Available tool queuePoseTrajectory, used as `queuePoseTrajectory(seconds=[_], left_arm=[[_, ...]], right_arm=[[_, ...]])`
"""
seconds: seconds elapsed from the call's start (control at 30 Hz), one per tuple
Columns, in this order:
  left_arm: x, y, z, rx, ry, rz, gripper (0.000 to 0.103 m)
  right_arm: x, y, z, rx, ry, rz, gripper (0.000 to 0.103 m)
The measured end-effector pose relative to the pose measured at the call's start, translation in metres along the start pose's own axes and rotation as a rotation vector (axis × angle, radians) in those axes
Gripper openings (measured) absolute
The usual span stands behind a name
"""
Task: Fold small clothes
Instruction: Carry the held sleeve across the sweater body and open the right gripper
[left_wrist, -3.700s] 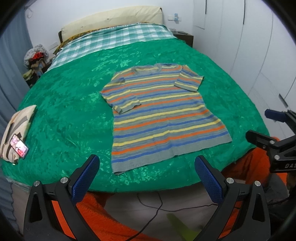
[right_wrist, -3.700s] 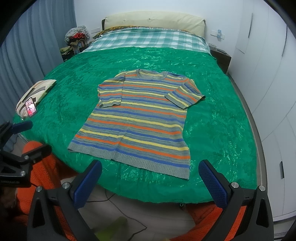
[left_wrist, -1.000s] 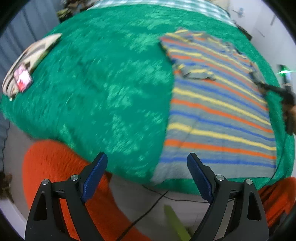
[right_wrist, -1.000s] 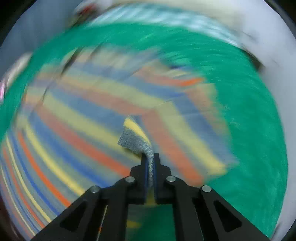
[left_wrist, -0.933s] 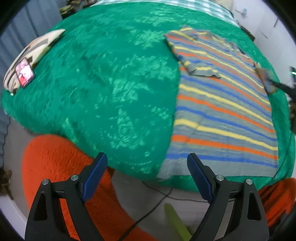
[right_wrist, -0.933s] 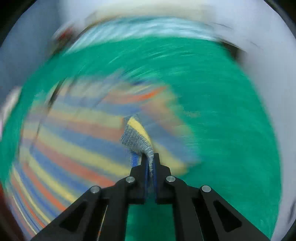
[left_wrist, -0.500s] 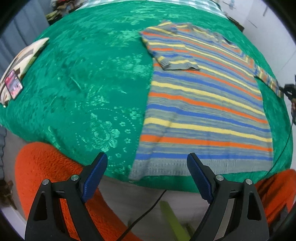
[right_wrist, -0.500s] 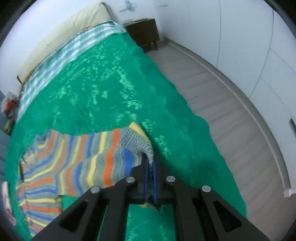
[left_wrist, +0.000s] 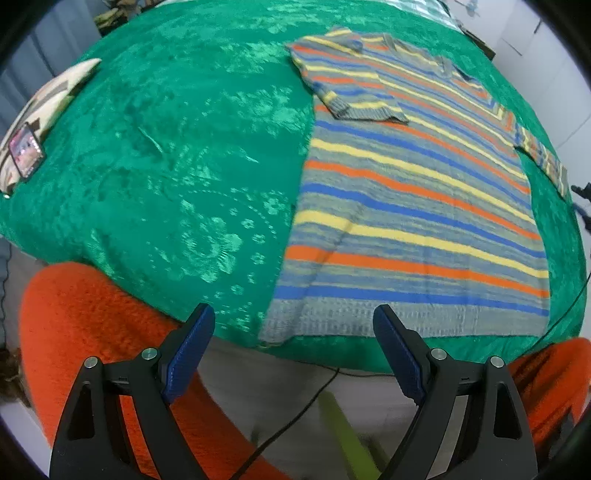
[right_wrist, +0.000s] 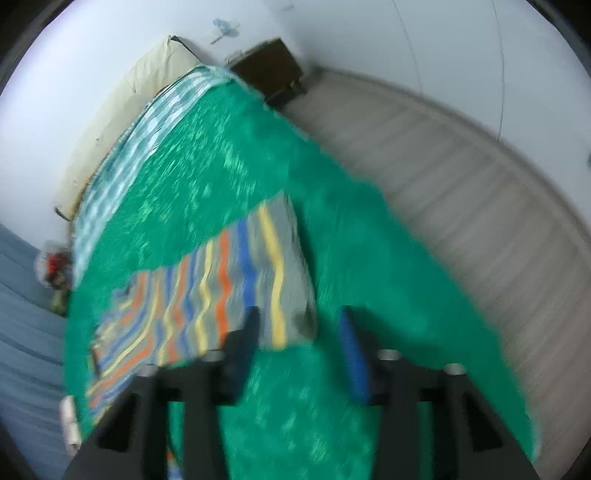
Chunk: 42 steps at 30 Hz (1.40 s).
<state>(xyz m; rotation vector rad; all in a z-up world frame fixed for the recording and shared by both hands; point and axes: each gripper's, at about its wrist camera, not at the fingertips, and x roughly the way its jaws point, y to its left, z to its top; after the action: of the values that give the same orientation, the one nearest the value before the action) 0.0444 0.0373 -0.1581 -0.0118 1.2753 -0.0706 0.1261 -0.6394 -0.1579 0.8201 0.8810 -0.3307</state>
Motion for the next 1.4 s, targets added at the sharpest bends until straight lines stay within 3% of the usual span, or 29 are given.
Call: queuePoseTrajectory(seconds=[0.1, 0.13, 0.17, 0.2, 0.3, 0.5, 0.57, 0.7, 0.73, 0.8, 0.93, 1.07, 1.13, 1.2, 1.33, 1.4], left_arm=[[0.002, -0.006, 0.000, 0.006, 0.006, -0.016, 0.089], [0.000, -0.007, -0.001, 0.011, 0.001, -0.012, 0.089], [-0.001, -0.008, -0.001, 0.013, -0.002, -0.004, 0.089], [-0.004, -0.007, -0.001, 0.013, -0.008, 0.005, 0.089], [-0.011, 0.000, -0.004, -0.003, -0.039, 0.030, 0.089], [-0.001, 0.010, -0.004, -0.017, -0.005, 0.056, 0.089], [-0.007, 0.008, -0.003, -0.004, -0.028, 0.062, 0.089], [-0.019, 0.006, -0.003, 0.025, -0.077, 0.076, 0.089], [-0.020, 0.007, -0.004, 0.030, -0.088, 0.080, 0.090], [-0.018, 0.007, -0.004, 0.033, -0.091, 0.077, 0.090], [-0.012, 0.005, -0.004, 0.034, -0.068, 0.046, 0.090], [-0.021, -0.001, -0.003, 0.048, -0.094, 0.015, 0.090], [-0.027, 0.000, -0.004, 0.050, -0.121, 0.011, 0.091], [-0.030, 0.004, -0.007, 0.043, -0.143, 0.020, 0.094], [-0.020, 0.013, -0.012, 0.029, -0.119, 0.027, 0.094], [-0.015, 0.013, -0.013, 0.034, -0.097, 0.023, 0.094]], right_arm=[[0.014, -0.006, -0.011, 0.052, -0.004, 0.049, 0.057], [0.020, -0.006, -0.012, 0.065, -0.016, 0.078, 0.043], [0.024, -0.004, -0.011, 0.063, -0.018, 0.073, 0.022], [0.025, -0.003, -0.010, 0.057, -0.025, 0.025, 0.006], [0.019, -0.006, -0.011, 0.059, -0.072, -0.082, 0.005], [0.023, 0.014, -0.013, -0.096, -0.067, -0.225, 0.007], [0.022, 0.020, -0.016, -0.148, -0.066, -0.237, 0.018], [-0.006, 0.034, -0.043, -0.253, -0.121, -0.296, 0.070], [-0.014, 0.036, -0.050, -0.272, -0.143, -0.313, 0.073], [-0.029, 0.042, -0.070, -0.330, -0.155, -0.294, 0.073], [-0.040, 0.048, -0.119, -0.426, -0.121, -0.171, 0.073], [-0.034, 0.028, -0.140, -0.493, -0.203, -0.156, 0.074], [-0.033, 0.007, -0.133, -0.435, -0.224, -0.135, 0.074], [-0.038, -0.015, -0.127, -0.352, -0.251, -0.057, 0.072], [-0.043, -0.051, -0.125, -0.248, -0.284, 0.018, 0.048], [-0.047, -0.053, -0.128, -0.262, -0.287, 0.007, 0.048]])
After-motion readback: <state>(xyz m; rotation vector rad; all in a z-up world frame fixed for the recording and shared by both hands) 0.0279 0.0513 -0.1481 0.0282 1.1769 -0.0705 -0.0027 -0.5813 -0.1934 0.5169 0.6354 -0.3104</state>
